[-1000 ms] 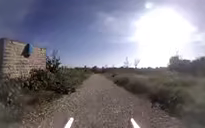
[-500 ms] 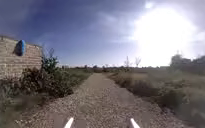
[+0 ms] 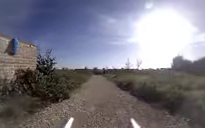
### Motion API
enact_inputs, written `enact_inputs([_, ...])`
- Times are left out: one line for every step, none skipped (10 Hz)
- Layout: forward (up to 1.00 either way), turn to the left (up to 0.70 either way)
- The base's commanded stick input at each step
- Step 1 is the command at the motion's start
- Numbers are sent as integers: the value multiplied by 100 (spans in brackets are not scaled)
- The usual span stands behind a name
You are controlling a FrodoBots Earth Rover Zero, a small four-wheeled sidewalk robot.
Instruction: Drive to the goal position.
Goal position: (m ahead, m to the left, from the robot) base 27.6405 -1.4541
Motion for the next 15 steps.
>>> enact_inputs([50,0])
enact_inputs([50,0])
enact_inputs([50,0])
enact_inputs([50,0])
enact_inputs([50,0])
enact_inputs([50,0])
enact_inputs([50,0])
enact_inputs([50,0])
enact_inputs([50,0])
enact_inputs([50,0])
enact_inputs([50,0])
enact_inputs([50,0])
enact_inputs([50,0])
enact_inputs([50,0])
enact_inputs([50,0])
